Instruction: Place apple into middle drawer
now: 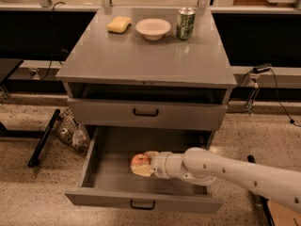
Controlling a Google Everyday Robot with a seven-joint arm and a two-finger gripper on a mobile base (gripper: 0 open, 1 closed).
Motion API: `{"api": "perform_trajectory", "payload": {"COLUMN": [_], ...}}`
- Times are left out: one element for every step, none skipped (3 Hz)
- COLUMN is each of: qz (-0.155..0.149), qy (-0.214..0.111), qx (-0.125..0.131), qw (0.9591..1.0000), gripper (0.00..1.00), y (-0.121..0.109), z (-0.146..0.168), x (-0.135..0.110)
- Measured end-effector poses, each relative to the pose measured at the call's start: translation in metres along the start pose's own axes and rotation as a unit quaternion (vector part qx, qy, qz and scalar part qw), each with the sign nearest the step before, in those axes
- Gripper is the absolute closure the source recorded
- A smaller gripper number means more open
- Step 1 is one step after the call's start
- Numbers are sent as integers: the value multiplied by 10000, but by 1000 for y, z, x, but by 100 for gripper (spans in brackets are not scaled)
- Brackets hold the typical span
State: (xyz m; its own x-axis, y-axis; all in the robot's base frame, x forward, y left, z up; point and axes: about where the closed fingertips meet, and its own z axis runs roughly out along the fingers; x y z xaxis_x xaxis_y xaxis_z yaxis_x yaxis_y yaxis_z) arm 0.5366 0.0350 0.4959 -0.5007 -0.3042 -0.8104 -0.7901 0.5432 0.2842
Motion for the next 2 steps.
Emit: {"api": "perform_trajectory", "payload": {"qz": [-232,-244], "qy": [-31,11], "qx": [284,482], "qw": [9993,9985], "gripper": [100,83], "y": [-27,-58], "z": [11,28], "x": [7,16]}}
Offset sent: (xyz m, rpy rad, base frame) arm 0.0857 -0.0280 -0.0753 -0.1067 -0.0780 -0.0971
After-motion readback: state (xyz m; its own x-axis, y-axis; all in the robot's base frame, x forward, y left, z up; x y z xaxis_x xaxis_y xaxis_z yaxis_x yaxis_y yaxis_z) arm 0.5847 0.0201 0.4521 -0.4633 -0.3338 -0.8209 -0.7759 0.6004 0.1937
